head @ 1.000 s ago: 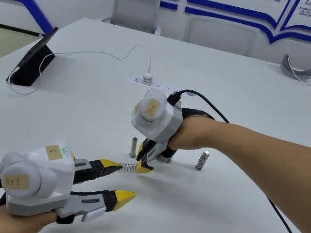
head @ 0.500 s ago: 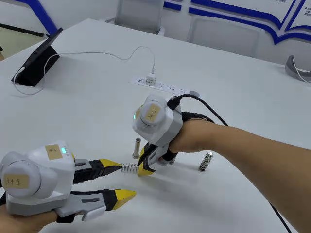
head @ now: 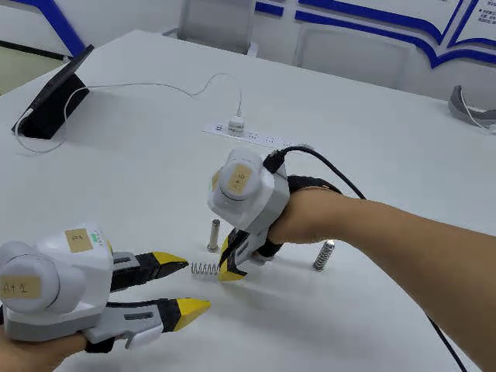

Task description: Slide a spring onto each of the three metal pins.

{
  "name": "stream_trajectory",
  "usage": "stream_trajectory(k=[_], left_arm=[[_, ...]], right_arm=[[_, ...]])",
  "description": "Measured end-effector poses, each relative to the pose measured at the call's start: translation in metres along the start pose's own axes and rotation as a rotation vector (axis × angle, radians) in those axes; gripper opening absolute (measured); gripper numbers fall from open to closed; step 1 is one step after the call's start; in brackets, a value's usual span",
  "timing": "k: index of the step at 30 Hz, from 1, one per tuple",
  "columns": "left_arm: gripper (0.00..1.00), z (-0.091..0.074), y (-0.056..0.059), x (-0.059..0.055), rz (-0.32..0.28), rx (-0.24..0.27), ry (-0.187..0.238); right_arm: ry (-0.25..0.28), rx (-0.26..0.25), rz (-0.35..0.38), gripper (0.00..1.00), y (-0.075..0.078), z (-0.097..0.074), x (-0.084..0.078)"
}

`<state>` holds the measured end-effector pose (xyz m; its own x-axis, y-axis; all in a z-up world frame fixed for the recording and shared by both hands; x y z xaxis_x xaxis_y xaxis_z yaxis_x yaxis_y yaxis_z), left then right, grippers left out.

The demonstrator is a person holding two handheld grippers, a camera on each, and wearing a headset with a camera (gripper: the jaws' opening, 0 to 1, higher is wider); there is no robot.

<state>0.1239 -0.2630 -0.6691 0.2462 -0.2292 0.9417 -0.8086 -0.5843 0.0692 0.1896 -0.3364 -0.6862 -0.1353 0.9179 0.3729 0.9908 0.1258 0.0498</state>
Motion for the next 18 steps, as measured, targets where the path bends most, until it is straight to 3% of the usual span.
stream_trajectory(k=[7,18], left_arm=[[0.37,0.006,-0.001,0.004,0.013,-0.01,0.003],[0.36,0.016,0.007,0.01,0.048,-0.051,-0.003]], right_arm=[[0.005,-0.003,-0.017,0.12,-0.012,-0.017,-0.002],[0.01,-0.008,-0.056,0.12,-0.029,-0.042,-0.005]])
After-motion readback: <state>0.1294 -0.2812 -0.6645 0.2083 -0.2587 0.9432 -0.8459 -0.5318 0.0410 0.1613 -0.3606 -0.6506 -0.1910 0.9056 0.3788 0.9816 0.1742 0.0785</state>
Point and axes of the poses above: the centre of the closed fingertips' face, and the gripper's own axes: z roughly forward along the fingers, y roughly to its right, x roughly out of its top, the point moved 5 cm from there along -z, roughly backward along the fingers, and after that the axes turned 3 degrees about -z, right-handed, at the moved point
